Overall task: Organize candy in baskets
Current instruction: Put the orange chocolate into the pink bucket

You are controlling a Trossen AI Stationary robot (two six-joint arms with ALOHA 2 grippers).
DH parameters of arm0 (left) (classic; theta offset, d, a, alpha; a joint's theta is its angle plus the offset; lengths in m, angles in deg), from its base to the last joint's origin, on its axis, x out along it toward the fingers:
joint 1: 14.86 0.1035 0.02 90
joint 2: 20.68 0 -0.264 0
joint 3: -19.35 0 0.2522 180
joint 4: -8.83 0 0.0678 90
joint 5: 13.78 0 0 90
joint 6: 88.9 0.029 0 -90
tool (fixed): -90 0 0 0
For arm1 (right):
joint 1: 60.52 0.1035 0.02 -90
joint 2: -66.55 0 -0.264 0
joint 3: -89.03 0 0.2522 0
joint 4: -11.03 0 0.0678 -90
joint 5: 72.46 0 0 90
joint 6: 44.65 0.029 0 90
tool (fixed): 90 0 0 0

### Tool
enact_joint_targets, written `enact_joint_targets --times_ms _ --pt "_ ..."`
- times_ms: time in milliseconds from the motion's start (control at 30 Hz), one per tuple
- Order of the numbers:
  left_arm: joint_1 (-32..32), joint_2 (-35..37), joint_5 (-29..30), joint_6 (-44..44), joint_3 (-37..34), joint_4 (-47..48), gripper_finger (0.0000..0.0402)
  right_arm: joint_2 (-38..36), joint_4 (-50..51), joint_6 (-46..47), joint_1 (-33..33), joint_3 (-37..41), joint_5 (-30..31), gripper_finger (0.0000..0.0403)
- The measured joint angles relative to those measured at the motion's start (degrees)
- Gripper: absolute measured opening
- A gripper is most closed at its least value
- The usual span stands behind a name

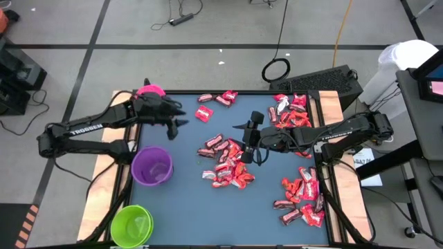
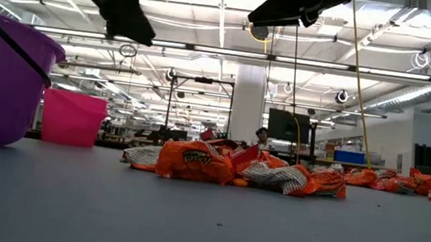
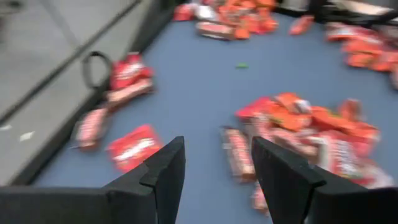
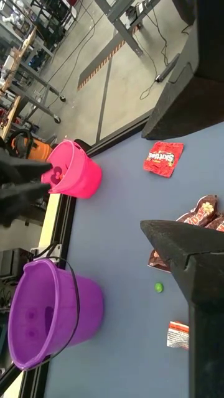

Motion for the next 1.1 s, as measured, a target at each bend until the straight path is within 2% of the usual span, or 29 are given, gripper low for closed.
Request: enact_joint_targets --times_ms 233,633,867,1000,1100 --pt "-9.66 -5.39 -1.09 -0.43 0.00 -2.34 0.0191 0.00 0.02 0.00 0.00 0.00 -0.01 0.0210" --pt "-23.27 -19.56 -0.36 -3.30 0.00 -10.65 0.0191 0.00 0.02 0.00 0.00 0.00 0.00 0.0210" --pt "-27.65 -27.07 1.57 -3.50 0.00 -14.07 0.0191 0.00 0.02 0.00 0.02 0.00 -0.01 0.0210" --pt "-28.63 -31.28 5.45 -3.63 0.00 -15.54 0.0191 0.02 0.02 0.00 0.00 0.00 0.00 0.0210" --pt "-28.66 -34.72 6.08 -5.59 -0.02 -16.98 0.0191 0.00 0.02 0.00 0.01 0.00 -0.01 0.0210"
